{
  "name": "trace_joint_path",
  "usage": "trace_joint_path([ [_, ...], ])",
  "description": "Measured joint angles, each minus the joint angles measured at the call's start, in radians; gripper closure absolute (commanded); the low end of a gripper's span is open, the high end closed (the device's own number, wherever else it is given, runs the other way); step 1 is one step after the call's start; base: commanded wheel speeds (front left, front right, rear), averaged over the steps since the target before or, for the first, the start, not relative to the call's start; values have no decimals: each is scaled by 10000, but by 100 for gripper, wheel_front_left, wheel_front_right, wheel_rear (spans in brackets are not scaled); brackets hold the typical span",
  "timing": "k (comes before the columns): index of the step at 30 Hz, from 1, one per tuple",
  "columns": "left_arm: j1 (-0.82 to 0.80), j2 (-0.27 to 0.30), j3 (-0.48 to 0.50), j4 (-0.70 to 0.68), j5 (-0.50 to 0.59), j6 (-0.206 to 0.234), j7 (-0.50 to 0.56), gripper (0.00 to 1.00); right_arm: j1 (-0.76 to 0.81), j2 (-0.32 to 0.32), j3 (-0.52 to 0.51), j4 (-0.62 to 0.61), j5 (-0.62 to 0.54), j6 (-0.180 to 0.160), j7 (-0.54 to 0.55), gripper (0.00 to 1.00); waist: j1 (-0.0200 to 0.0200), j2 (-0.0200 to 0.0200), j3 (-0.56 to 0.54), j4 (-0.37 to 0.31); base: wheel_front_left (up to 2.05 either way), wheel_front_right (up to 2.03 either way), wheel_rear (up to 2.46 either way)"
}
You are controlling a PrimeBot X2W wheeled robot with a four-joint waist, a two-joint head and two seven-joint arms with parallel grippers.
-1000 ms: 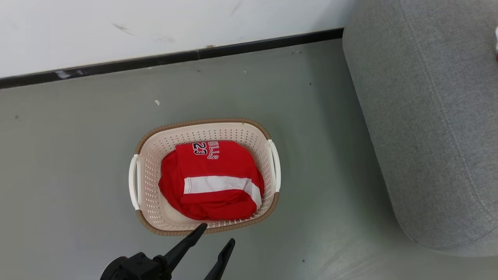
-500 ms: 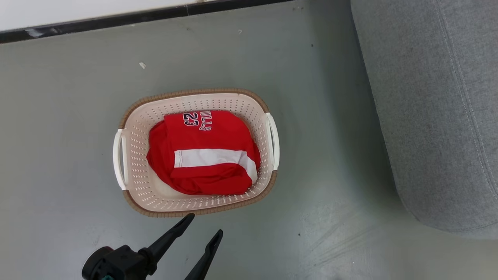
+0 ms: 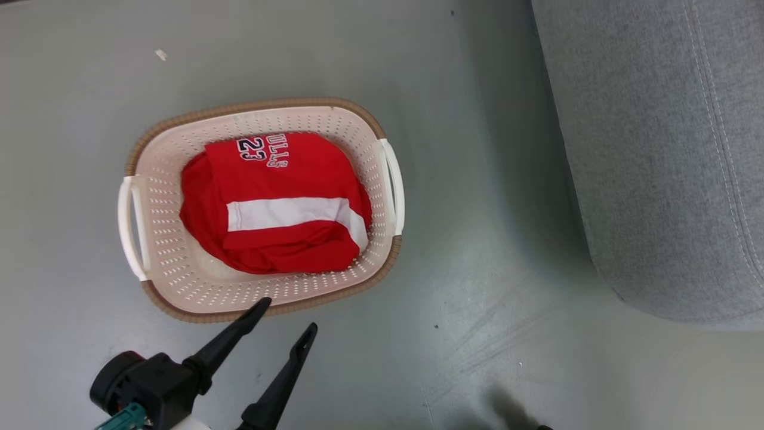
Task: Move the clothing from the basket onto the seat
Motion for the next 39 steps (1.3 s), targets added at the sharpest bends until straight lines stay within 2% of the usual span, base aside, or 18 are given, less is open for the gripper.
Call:
trace_joint_path([
  [3,0,88,161,-94,27,113,48,0,284,-75,332,-4,-284,6,-82,100,0,0,225,-174,0,0,0],
  [8,1,236,336,-253,104,213,169,0,1093,-497,1114,0,-1411,8,-176,100,0,0,561,-507,0,0,0],
  [12,0,380,387,-370,165,215,267,0,1421,-380,1124,290,-1762,10,-209,100,0,0,796,-807,0,0,0],
  [14,-12,422,477,-464,192,251,284,0,1420,-90,823,487,-1674,10,-228,100,0,0,905,-963,0,0,0],
  [21,-103,616,759,-646,282,372,343,0,1419,1559,-571,1618,-560,10,-435,100,0,0,1218,-1497,0,0,0],
  [29,-148,616,951,-759,349,562,332,0,1340,2121,-899,2366,-537,10,-1080,100,0,0,1371,-2036,0,0,0],
  [30,-149,604,924,-750,349,560,322,0,1339,2140,-1005,2435,-543,10,-1166,91,0,0,1354,-2073,0,0,0],
  [31,-150,591,895,-740,347,560,322,0,1339,2128,-1104,2512,-577,10,-1244,77,0,0,1322,-2087,0,0,0],
  [32,-151,573,876,-744,347,560,284,0,1336,2088,-1162,2571,-650,10,-1308,53,1,0,1291,-2092,0,0,0],
  [33,-152,556,869,-748,347,560,244,0,1329,2038,-1191,2617,-719,10,-1354,17,0,0,1268,-2092,0,0,0],
  [34,-159,527,853,-746,347,560,238,0,1313,1994,-1233,2671,-763,10,-1419,0,1,0,1249,-2089,0,0,0],
  [39,-183,378,826,-723,339,560,100,0,1153,1965,-1344,3037,-1043,10,-1639,0,0,0,1131,-2063,0,0,0],
])
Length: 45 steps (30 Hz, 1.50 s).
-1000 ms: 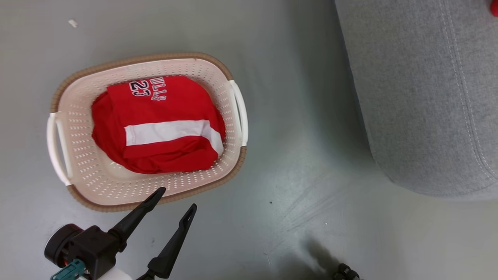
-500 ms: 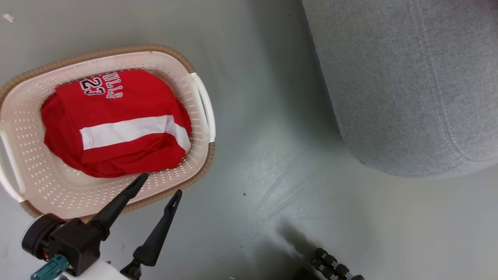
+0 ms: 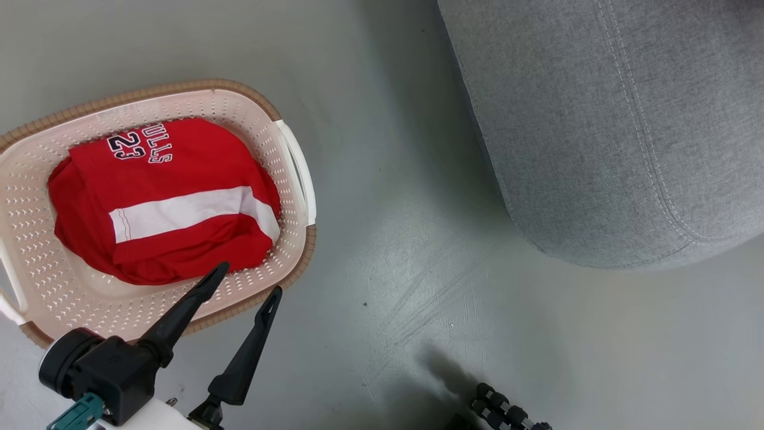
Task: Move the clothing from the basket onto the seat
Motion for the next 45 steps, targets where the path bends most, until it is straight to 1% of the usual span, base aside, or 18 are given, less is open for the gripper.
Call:
trace_joint_path([
  [10,-26,-86,-77,238,-15,-27,-201,0,22,-56,-117,662,-119,0,-194,0,0,0,-311,30,0,0,0],
  [18,-133,-324,-207,479,-111,-173,-420,0,523,40,54,1129,-247,0,-374,0,0,0,-663,67,0,0,0],
  [21,-230,-389,-255,589,-188,-190,-525,0,805,125,314,1216,-288,0,-431,0,0,0,-816,78,0,0,0],
  [23,-263,-439,-257,646,-190,-267,-635,0,1090,282,481,1312,-286,0,-476,0,0,0,-925,87,0,0,0],
  [27,-321,-520,-313,848,-270,-278,-732,0,1737,568,633,1494,-282,0,-550,0,0,0,-1155,108,0,0,0],
  [29,-370,-570,-355,918,-274,-366,-786,0,2004,612,746,1505,-276,0,-598,0,0,0,-1274,117,0,0,0],
  [32,-451,-646,-370,1051,-316,-447,-867,0,2306,765,1041,1440,-265,0,-650,0,0,0,-1454,131,0,0,0],
  [37,-473,-794,-382,1321,-449,-529,-1175,0,2672,1350,1582,1003,-251,0,-732,0,0,0,-1779,165,0,0,0],
  [40,-619,-1016,-359,1578,-464,-541,-1511,0,2824,1618,2073,502,-253,0,-734,0,0,0,-2063,234,0,0,0],
  [45,-663,-1266,-276,1946,-570,-571,-1942,0,2875,1812,2794,-253,-251,0,-736,0,0,0,-2440,391,0,0,0],
])
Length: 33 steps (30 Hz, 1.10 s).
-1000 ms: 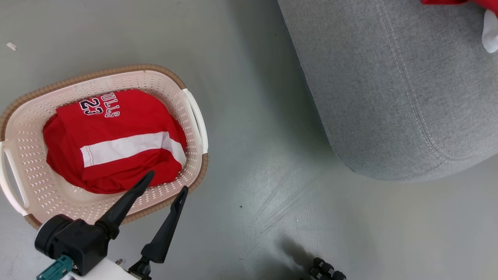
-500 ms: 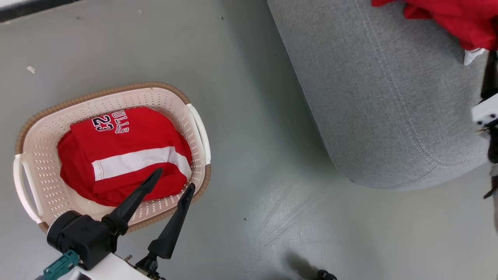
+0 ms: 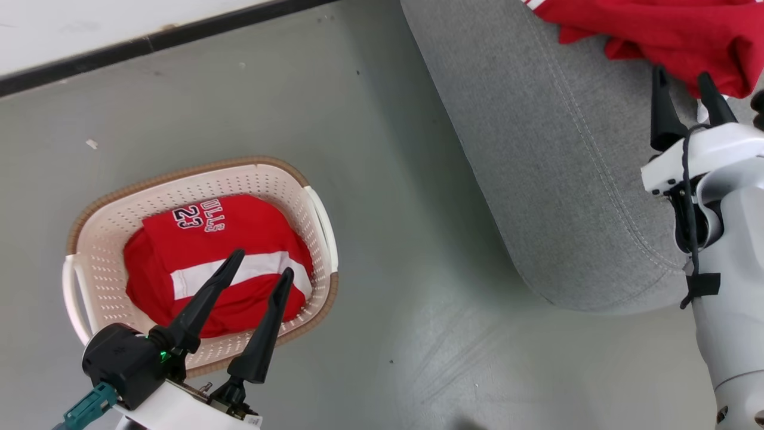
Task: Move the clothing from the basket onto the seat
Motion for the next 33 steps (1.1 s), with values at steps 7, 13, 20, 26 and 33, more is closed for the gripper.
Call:
trace_joint_path([
  [7,-1,-366,138,610,-144,0,-652,0,306,44,932,-926,35,0,0,0,0,0,-557,356,0,0,0],
  [13,3,-656,512,1149,-316,50,-1127,0,661,58,1657,-1624,-25,0,0,0,-1,0,-1051,761,0,0,0],
  [20,29,-934,1018,1733,-525,148,-1350,0,1361,59,2004,-2088,-44,0,0,0,-1,0,-1623,1307,0,0,0],
  [26,83,-1081,1308,2265,-757,150,-1442,0,2082,67,2305,-2483,-167,0,0,0,-1,0,-2146,1756,0,0,0],
  [33,299,-1198,1427,2874,-731,150,-1517,0,2936,79,2347,-2984,-318,0,-2,0,-1,0,-2800,2222,0,0,0],
])
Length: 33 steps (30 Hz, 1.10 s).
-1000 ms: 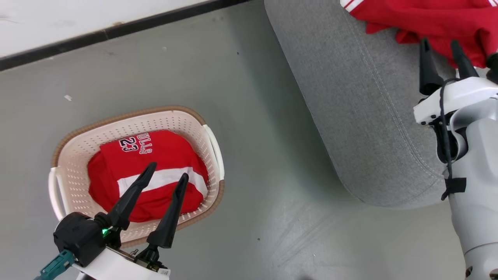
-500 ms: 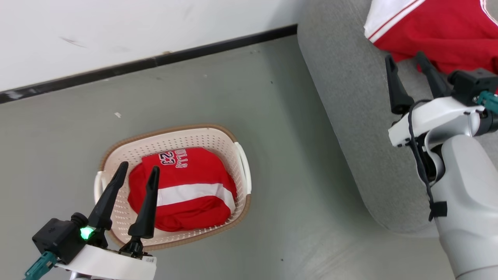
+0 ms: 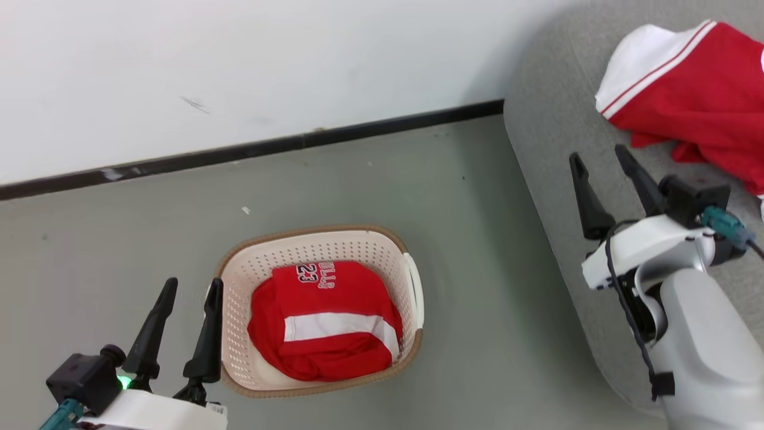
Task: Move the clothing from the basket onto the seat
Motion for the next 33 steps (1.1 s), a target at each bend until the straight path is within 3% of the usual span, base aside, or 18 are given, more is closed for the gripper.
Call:
trace_joint_path([
  [17,463,-355,-38,991,165,-31,-4,0,2598,140,-203,-535,-38,0,2,0,0,0,-1495,964,0,0,0],
  [33,776,-443,-132,1515,180,-196,-12,0,3833,228,-447,-1135,-150,0,2,0,0,0,-2476,1484,0,0,0],
])
